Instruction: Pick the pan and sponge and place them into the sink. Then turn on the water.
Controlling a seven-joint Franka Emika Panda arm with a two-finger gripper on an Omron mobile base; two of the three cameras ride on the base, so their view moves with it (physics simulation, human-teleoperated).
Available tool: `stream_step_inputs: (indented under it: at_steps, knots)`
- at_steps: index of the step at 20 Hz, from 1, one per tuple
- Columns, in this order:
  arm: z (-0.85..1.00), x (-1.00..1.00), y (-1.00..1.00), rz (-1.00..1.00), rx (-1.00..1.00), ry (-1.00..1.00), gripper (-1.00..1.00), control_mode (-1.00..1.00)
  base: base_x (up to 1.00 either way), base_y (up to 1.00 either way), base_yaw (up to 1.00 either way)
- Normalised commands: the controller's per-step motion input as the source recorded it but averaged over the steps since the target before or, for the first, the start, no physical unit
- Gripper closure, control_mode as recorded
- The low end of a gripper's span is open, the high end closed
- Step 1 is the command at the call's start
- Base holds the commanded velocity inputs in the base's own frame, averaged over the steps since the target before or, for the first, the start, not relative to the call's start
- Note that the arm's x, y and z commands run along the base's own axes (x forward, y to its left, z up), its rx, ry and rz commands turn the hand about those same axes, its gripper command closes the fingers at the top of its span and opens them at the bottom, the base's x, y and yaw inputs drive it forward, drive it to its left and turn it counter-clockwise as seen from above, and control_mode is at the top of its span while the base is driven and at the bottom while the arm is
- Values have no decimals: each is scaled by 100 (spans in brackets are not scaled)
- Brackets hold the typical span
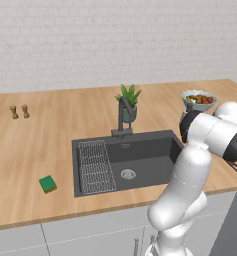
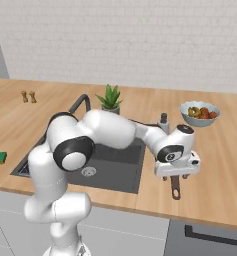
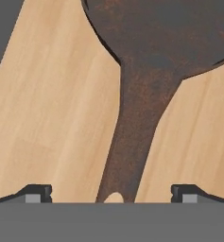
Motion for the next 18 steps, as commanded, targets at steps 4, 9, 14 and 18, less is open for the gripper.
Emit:
stream_step_inputs:
  at_steps: [4,9,14,18]
  knots:
    - [-27,1,-1,1,0,0,-100,-100,0,0,0]
    - [-21,3,1,0,0,0,-100,-100,0,0,0]
    - [-15,0,0,0,0,0,-100,-100,0,0,0]
    - [-23,0,1,0,0,0,-100,-100,0,0,0]
